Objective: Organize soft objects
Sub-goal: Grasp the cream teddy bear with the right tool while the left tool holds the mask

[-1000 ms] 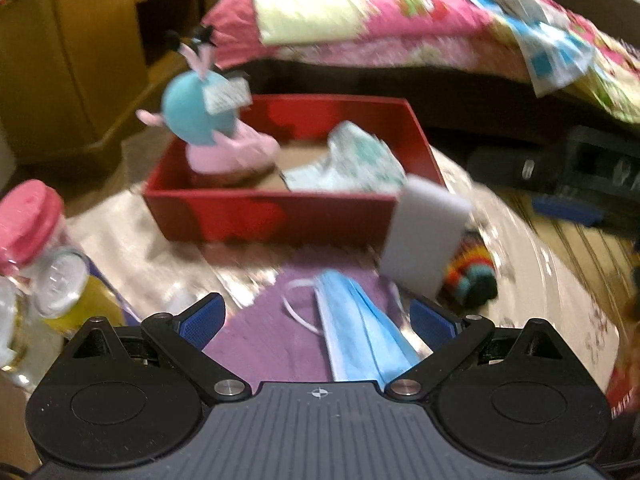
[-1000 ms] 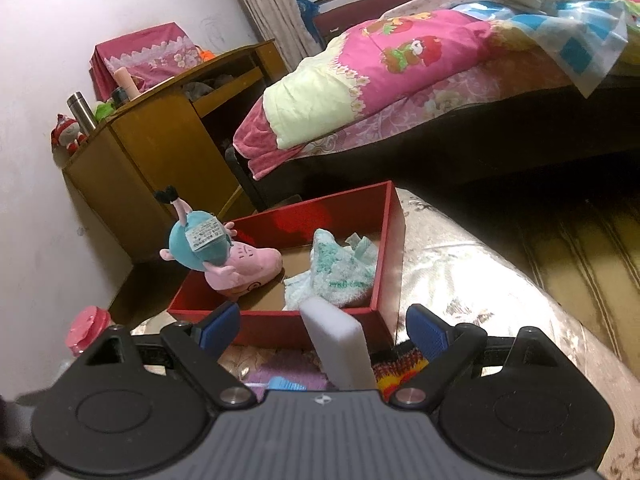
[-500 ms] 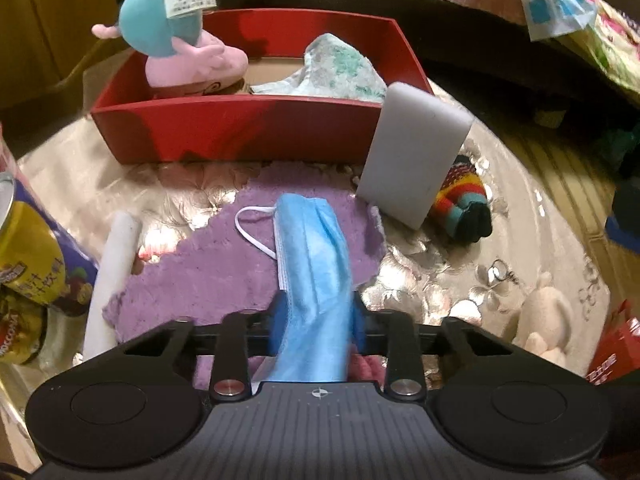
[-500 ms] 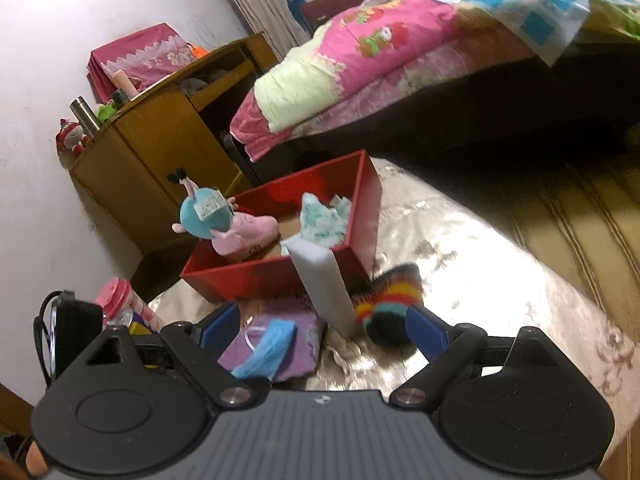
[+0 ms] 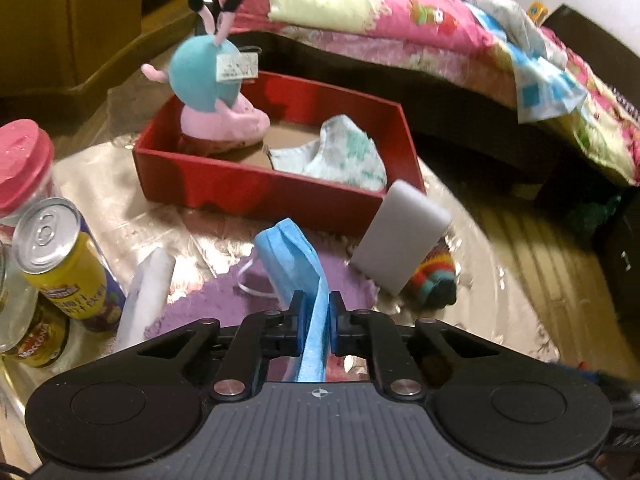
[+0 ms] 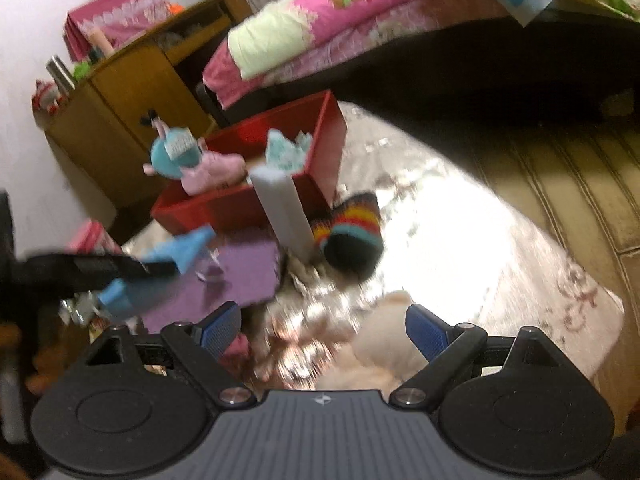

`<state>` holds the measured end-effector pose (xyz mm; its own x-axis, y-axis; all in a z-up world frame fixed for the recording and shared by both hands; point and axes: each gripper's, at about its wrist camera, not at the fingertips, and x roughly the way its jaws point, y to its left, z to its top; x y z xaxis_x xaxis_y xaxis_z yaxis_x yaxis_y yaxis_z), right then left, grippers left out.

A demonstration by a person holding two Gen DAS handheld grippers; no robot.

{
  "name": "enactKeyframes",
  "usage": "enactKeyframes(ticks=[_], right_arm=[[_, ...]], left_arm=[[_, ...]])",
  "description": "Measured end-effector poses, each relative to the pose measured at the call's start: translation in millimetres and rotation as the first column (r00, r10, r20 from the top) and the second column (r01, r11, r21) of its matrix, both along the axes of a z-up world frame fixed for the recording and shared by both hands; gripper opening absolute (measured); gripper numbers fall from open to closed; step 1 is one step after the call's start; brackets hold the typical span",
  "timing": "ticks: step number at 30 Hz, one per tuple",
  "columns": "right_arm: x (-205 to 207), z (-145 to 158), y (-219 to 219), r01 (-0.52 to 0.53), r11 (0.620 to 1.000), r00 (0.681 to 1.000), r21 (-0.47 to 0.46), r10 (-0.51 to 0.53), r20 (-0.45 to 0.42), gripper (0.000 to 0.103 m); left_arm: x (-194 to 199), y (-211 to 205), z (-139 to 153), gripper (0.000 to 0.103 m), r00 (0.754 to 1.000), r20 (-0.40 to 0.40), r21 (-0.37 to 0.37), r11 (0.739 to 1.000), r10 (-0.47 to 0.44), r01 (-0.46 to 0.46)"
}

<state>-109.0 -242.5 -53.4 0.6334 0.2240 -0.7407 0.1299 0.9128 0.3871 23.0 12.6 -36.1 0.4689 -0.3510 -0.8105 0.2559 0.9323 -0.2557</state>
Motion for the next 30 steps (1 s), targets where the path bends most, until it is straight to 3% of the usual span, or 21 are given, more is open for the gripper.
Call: enactKeyframes(ticks=[9,14,18,22,25,26,30], right_arm=[[-9.0,-26.7,15.9,-0.077,0.995,0.985,-0.065,0.065,-0.160,0.064],[2.5,-40.8,3.4,0.047,0.998,0.979,-0.046,-0.056,-0.199,0.063],[21.6,-58.9,7.8,0.074,0.992,0.970,-0.100,-0.095,-0.225,0.065],[36.9,-68.5,15.1,0.035,0.988,0.973,-0.153,-0.069,-0.220,0.067],[38.4,-80.4,11.6,0.003,0.986,0.963,-0.165,-0.047,-0.265,0.054],[36.6,-78.1,11.6,-0.003,0.985,0.965,-0.172,-0.042,-0.260,0.043],[28.2,-74.4,3.1,0.010,0.993,0.967,-0.114,-0.038,-0.251,0.037]], left_arm=[[-3.0,2.5,10.7,0.005,1.000,0.016,-0.056,0.998,-0.013,0.014],[-3.7,-0.2,11.2,0.005,0.999,0.016,-0.068,0.997,-0.029,0.030],[-2.9,-2.0,9.8,0.005,0.999,0.009,-0.071,0.997,-0.036,0.037],[-1.4,-1.0,7.2,0.005,0.999,0.000,-0.064,0.997,-0.032,0.032],[0.7,-0.4,5.7,0.005,1.000,-0.008,-0.062,0.998,-0.030,0.029],[0.8,-0.9,5.6,0.005,0.999,-0.007,-0.061,0.998,-0.031,0.030],[0.1,-3.9,5.0,0.005,0.999,-0.007,-0.057,0.997,-0.045,0.044]])
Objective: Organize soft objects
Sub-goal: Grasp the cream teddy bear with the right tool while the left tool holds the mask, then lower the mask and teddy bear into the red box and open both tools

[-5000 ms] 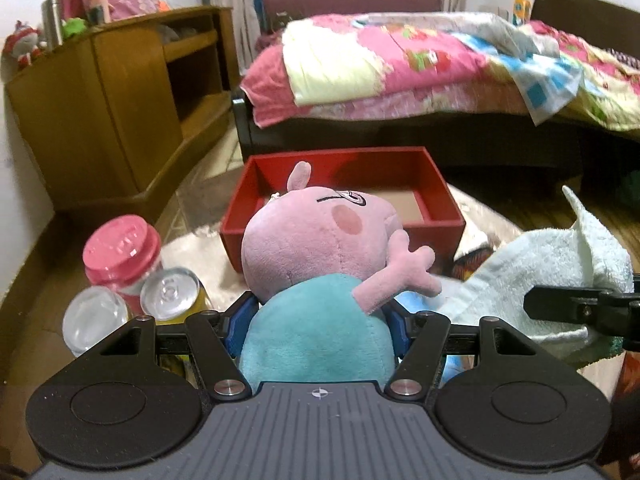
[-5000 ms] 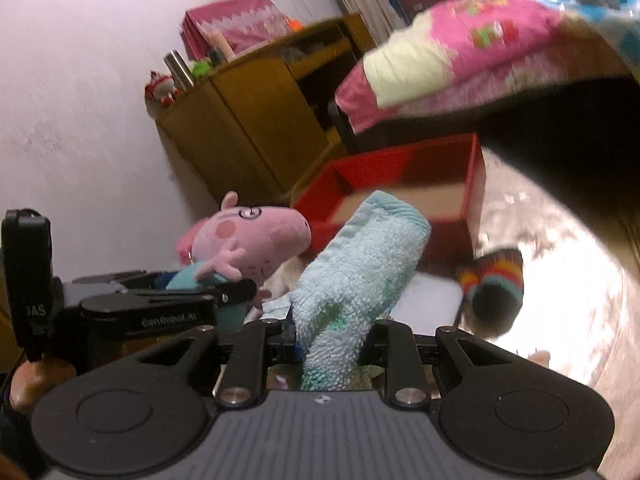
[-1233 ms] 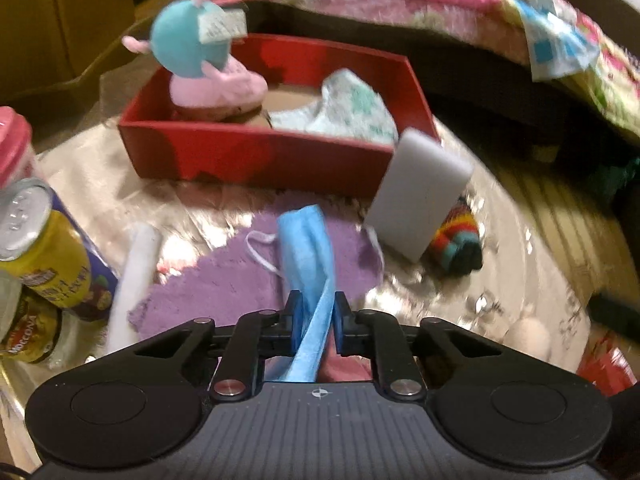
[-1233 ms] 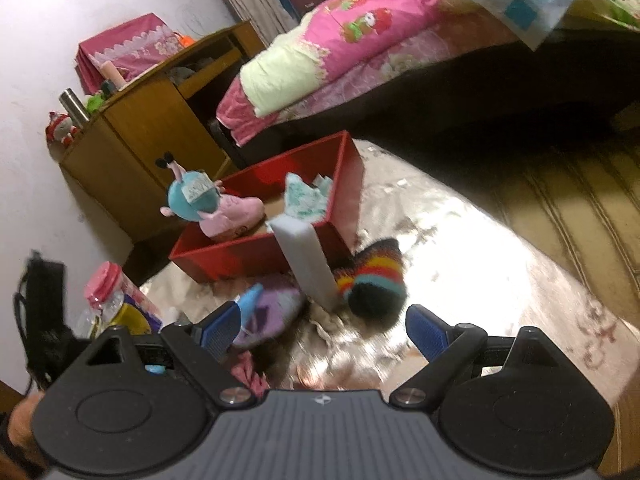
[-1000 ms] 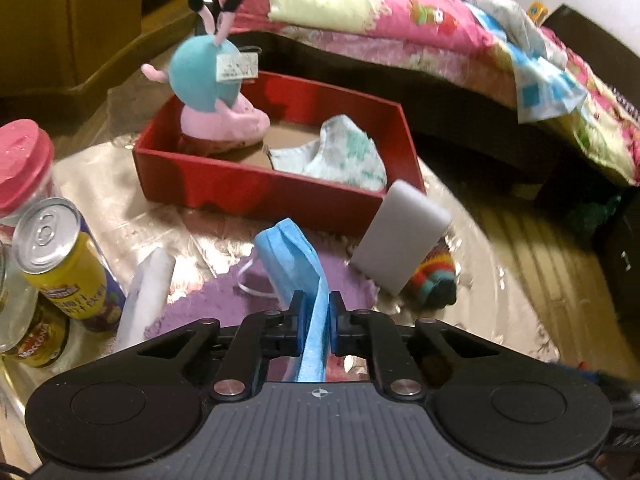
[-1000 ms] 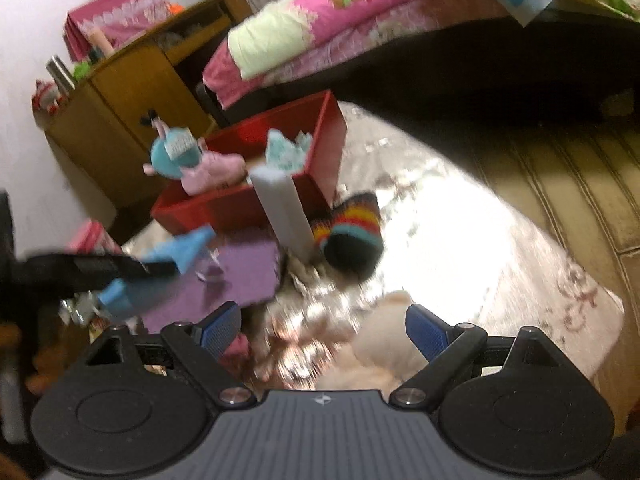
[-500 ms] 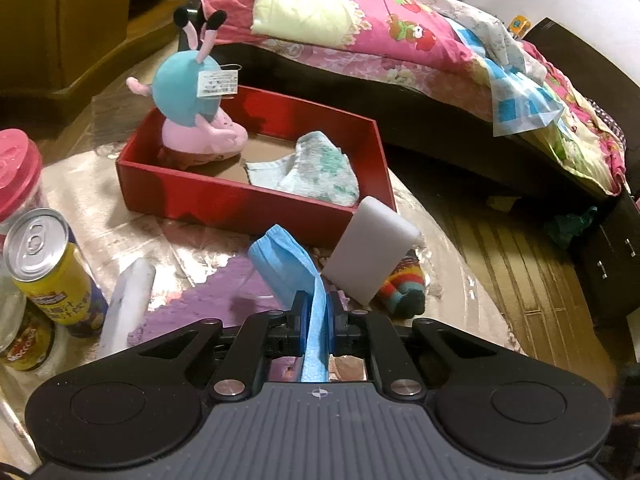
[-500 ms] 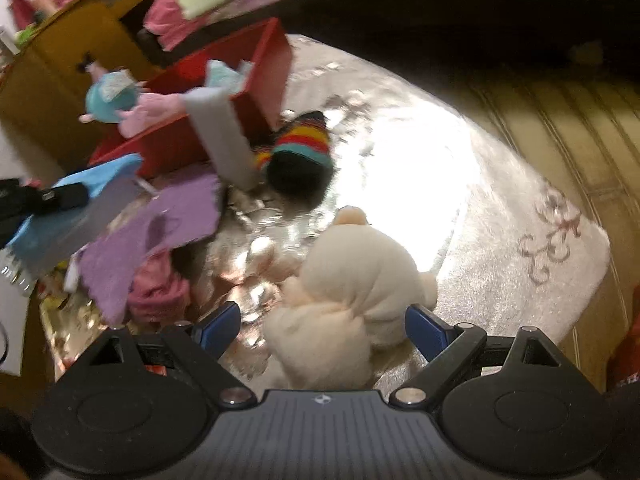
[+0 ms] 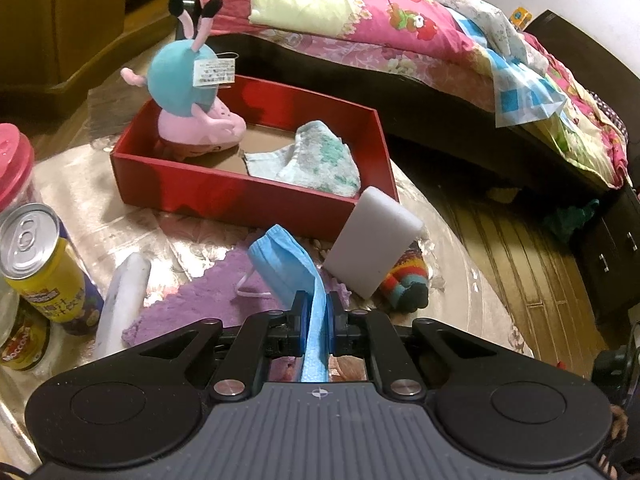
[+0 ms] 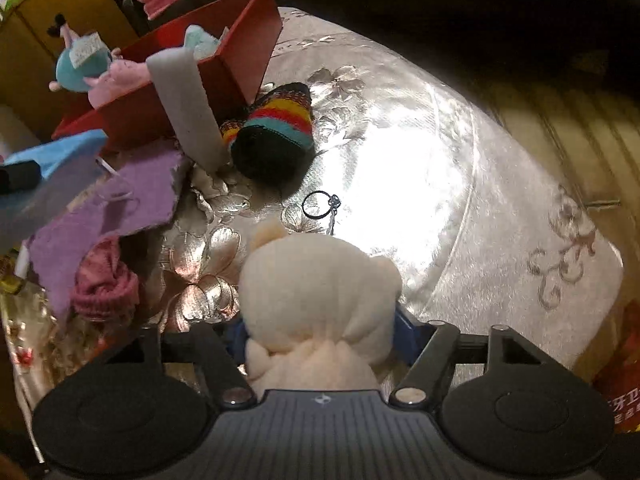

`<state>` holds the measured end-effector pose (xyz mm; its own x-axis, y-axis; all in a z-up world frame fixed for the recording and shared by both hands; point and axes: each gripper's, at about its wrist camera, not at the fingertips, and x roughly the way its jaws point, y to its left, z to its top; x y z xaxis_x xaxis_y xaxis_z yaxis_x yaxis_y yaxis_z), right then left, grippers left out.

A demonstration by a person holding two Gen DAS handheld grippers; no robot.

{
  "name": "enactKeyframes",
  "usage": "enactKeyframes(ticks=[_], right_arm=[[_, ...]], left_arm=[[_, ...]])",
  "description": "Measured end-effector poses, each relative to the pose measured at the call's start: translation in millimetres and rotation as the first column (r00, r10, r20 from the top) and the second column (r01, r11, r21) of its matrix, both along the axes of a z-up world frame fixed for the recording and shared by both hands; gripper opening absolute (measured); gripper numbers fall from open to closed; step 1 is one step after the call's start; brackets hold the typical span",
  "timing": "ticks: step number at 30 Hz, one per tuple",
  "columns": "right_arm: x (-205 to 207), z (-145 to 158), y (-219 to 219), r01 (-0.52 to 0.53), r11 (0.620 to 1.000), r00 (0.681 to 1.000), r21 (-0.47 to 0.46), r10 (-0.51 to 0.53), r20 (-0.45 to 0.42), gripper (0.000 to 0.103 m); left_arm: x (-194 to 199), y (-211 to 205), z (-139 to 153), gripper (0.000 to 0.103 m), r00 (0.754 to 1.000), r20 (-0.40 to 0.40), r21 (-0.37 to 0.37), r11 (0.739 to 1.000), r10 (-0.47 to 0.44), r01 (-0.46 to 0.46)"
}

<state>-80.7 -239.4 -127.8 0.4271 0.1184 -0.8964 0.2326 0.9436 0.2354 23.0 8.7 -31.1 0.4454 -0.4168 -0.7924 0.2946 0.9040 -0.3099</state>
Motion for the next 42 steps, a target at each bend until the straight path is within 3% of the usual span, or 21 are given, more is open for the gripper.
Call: enactKeyframes(ticks=[3,15,30,42], right_arm=[[-3.4,5.2,-1.2,0.003,0.997,1.000,0.083,-0.005,0.024,0.035],[7.3,54.1,25.3,-0.084,0.992,0.958,0.095,0.054,0.281,0.035],[13.4,77.5,24.0,-0.081,0.982,0.920,0.168,0.009,0.392,0.035],[37.2,110.5,32.9,-0.104,0.981,0.850,0.163,0.002,0.527,0.035]], left_arm=[[-0.3,-0.7,0.1,0.005,1.000,0.002,-0.001,1.000,-0.002,0.002],[-3.7,-0.3,9.7,0.005,0.999,0.049,0.010,1.000,0.020,-0.021],[-8.7,4.3,39.9,0.005,0.992,0.116,-0.083,0.996,0.040,-0.031],[-0.2,6.5,65.5,0.005,0.968,0.226,-0.105,0.991,0.106,-0.084]])
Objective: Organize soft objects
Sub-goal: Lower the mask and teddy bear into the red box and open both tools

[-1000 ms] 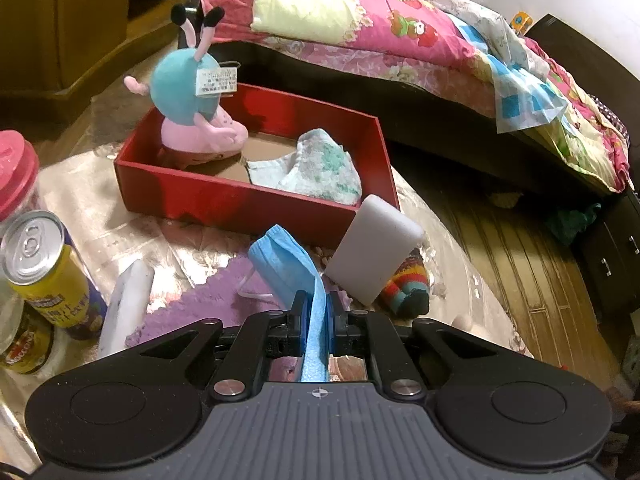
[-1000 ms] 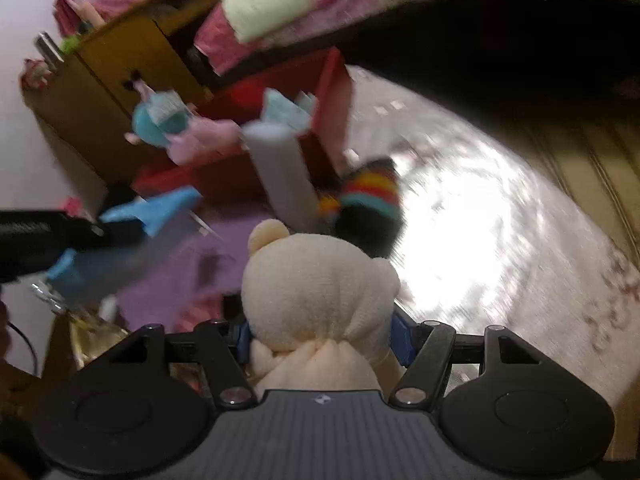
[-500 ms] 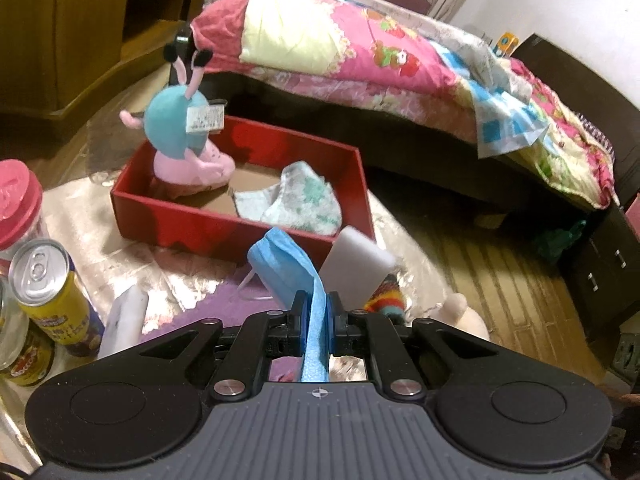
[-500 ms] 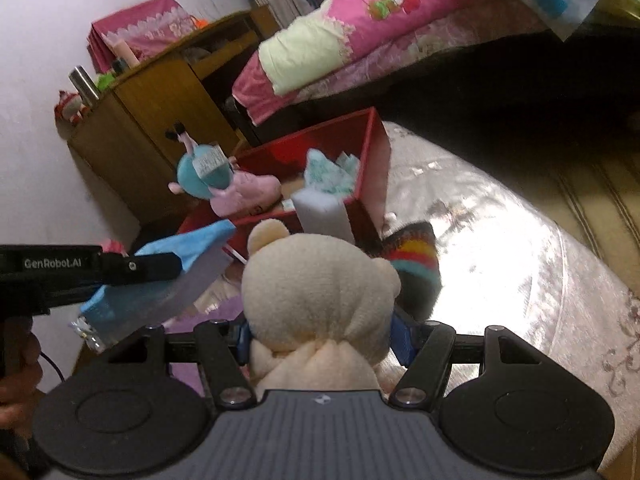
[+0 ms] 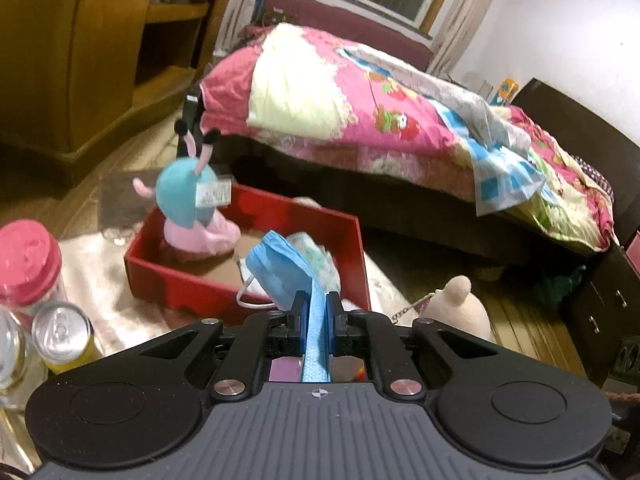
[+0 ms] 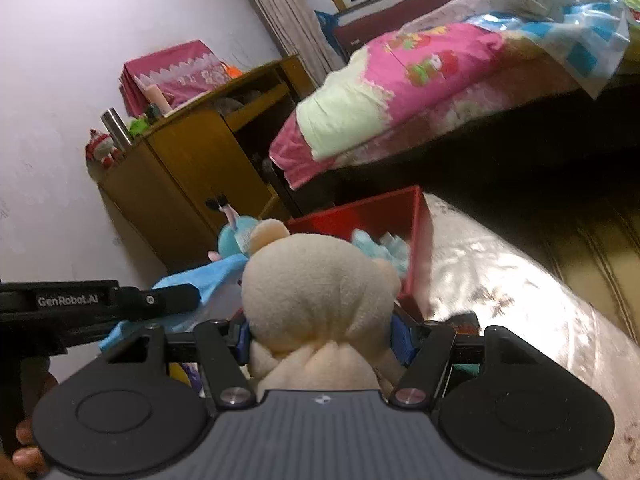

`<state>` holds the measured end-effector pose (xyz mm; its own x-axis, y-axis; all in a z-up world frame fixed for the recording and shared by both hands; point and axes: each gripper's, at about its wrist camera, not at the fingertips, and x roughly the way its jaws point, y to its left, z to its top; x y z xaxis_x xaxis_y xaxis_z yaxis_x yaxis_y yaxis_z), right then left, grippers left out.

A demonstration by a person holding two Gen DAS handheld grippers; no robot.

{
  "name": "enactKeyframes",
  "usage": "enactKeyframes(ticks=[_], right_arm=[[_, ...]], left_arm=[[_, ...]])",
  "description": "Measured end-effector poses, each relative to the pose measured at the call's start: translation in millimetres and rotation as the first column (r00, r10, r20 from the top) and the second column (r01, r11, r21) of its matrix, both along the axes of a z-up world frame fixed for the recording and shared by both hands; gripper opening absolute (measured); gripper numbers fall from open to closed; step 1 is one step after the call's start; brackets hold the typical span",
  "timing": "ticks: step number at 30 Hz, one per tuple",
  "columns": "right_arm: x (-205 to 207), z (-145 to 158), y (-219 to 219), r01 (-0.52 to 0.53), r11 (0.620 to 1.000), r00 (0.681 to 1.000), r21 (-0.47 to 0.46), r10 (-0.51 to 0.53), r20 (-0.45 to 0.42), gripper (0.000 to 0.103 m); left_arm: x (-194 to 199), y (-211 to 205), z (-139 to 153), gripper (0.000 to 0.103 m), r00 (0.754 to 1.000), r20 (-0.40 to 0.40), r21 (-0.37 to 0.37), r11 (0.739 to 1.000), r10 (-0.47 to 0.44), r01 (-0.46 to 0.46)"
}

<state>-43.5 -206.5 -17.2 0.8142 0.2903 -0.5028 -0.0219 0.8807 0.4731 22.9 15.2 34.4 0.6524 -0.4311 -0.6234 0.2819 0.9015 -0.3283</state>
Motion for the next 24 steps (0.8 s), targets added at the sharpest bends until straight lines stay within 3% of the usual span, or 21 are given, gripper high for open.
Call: enactKeyframes(ticks=[14,24], right_arm=[[30.2,25.3,8.8,-0.015,1.000,0.993,0.000,0.015,0.118,0.035],[48.4,32.6,8.9,-0.009,1.000,0.988,-0.007,0.010,0.152,0.035]], left_arm=[[20.2,-1.4,14.4,0.005,0.995,0.080,0.006,0.999,0.054,-0.054],[41.4,-9.0,21.3,0.005,0.989,0.130,0.037,0.996,0.071,-0.076]])
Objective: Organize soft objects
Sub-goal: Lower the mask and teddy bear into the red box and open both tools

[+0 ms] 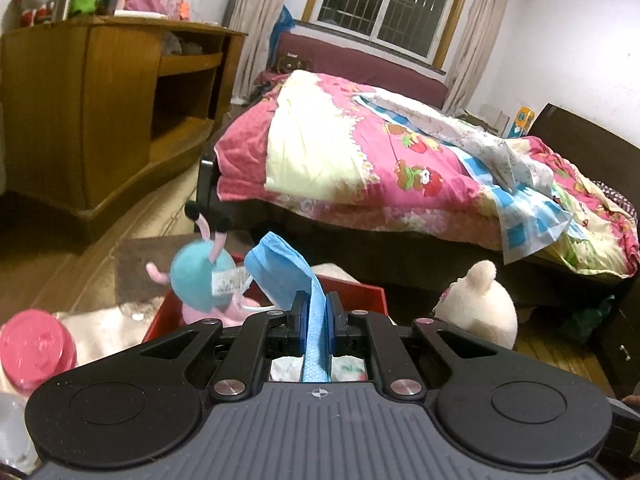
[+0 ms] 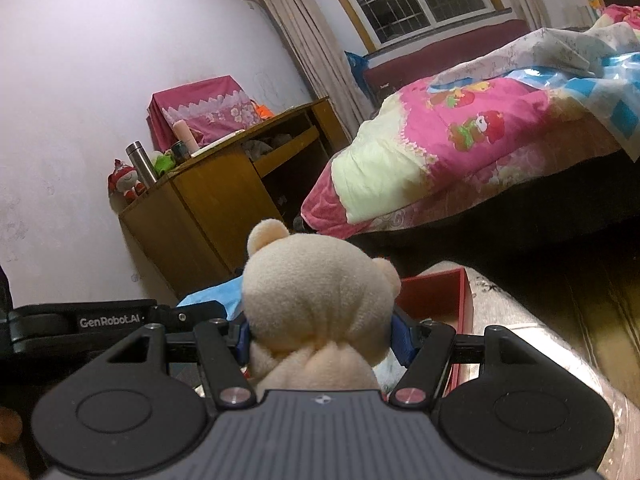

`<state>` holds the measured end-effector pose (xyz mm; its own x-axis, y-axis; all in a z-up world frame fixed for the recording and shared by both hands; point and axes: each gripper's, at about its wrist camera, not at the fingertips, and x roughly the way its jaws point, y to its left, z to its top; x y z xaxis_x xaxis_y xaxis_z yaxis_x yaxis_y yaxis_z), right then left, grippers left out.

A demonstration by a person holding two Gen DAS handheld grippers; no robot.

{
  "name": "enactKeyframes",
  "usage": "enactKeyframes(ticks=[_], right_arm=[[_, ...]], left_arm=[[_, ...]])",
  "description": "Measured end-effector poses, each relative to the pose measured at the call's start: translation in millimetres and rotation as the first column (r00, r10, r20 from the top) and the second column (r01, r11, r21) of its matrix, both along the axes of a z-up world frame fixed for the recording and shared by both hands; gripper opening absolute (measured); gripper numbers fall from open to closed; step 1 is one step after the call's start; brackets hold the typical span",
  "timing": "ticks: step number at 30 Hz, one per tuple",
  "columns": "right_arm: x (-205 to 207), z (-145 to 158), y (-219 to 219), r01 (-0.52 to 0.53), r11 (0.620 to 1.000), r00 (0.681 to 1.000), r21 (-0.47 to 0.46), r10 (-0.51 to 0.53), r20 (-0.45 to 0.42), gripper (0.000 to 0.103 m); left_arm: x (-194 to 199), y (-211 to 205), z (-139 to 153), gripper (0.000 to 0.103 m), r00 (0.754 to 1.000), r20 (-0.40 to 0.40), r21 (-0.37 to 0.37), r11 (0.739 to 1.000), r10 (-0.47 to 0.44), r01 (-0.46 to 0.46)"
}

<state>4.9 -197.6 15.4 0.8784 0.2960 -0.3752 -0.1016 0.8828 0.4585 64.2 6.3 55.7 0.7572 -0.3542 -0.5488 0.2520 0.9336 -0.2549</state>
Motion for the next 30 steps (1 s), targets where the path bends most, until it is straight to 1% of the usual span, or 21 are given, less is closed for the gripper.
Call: enactKeyframes(ticks=[6,10,16,22,30], right_arm=[[20.9,4.4,-1.3,0.012,1.000,1.000,-0.005,-0.012,0.016,0.035],[34.7,5.9,-2.1,0.016,1.000,1.000,-0.009,-0.016,0.020,0.035],[52.9,4.4,-2.8,0.019,0.999,1.000,-0.026,-0.019,0.019,0.035],[73.7,-1.0,-3.6,0.033,0.998,0.999,-0.061,-0.033,0.009,0.035],[110.4,-18.2,0.0,0.038,0.991,0.999,-0.127,-0.041,-0.023,0.035]], left_arm=[[19.4,-9.2,-1.2,0.005,1.000,0.018,0.032,0.999,0.002,-0.003],[33.3,-14.3,-5.3,0.005,1.000,0.014,0.041,0.999,0.003,-0.003],[48.9,-20.9,-12.8,0.005,1.000,0.011,0.081,0.997,0.005,-0.005],[67.2,-24.9,-21.1,0.005,1.000,0.001,0.110,0.994,0.012,-0.012],[93.7,-33.2,-38.7,0.006,1.000,-0.012,0.161,0.987,0.014,-0.012]])
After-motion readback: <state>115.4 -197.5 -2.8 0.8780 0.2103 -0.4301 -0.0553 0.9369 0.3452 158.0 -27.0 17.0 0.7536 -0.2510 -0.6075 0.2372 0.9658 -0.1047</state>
